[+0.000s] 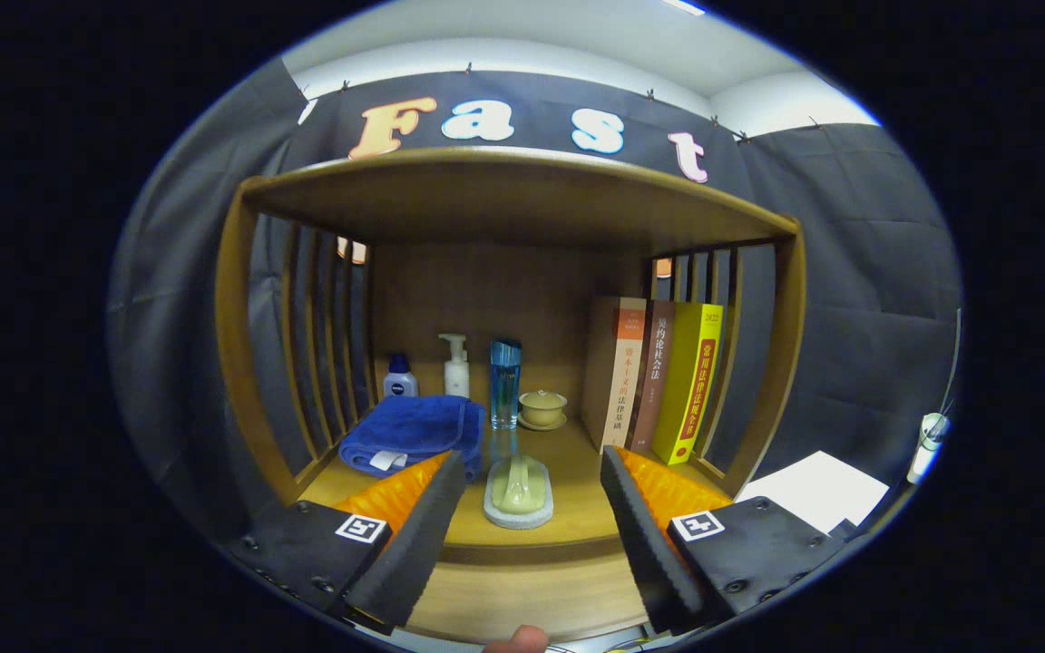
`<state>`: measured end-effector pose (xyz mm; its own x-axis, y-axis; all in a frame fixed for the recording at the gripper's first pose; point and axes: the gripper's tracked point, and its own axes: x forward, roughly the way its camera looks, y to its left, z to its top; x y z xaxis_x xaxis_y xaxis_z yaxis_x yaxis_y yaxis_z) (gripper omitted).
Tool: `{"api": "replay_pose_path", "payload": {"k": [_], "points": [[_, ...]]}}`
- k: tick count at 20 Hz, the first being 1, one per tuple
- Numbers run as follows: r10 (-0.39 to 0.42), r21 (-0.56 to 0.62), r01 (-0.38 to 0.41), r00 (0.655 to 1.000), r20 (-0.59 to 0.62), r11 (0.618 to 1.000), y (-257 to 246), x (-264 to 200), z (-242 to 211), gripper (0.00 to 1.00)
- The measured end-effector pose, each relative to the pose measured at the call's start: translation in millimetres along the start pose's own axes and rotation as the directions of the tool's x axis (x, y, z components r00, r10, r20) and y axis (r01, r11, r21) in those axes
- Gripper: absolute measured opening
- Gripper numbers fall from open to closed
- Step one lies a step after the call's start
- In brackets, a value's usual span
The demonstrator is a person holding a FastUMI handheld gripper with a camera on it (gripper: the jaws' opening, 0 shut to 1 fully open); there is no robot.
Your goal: Pull open the drawer, take out the items inside it, and place them on the countertop above the cabinet.
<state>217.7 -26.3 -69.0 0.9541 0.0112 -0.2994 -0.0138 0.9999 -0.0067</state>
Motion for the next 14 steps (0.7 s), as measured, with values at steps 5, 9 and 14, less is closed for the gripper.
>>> {"api": "replay_pose_path", "payload": {"k": [5, 9, 14], "points": [[0.020, 0.030, -0.023, 0.996, 0.086, 0.999, 2.2, -61.1, -7.4, 0.98], [0.047, 0.053, -0.055, 0.989, 0.138, 0.997, 7.5, -104.1, -26.4, 0.98], [0.053, 0.062, -0.062, 0.988, 0.148, 0.996, 7.3, -140.2, -67.5, 0.98]]}}
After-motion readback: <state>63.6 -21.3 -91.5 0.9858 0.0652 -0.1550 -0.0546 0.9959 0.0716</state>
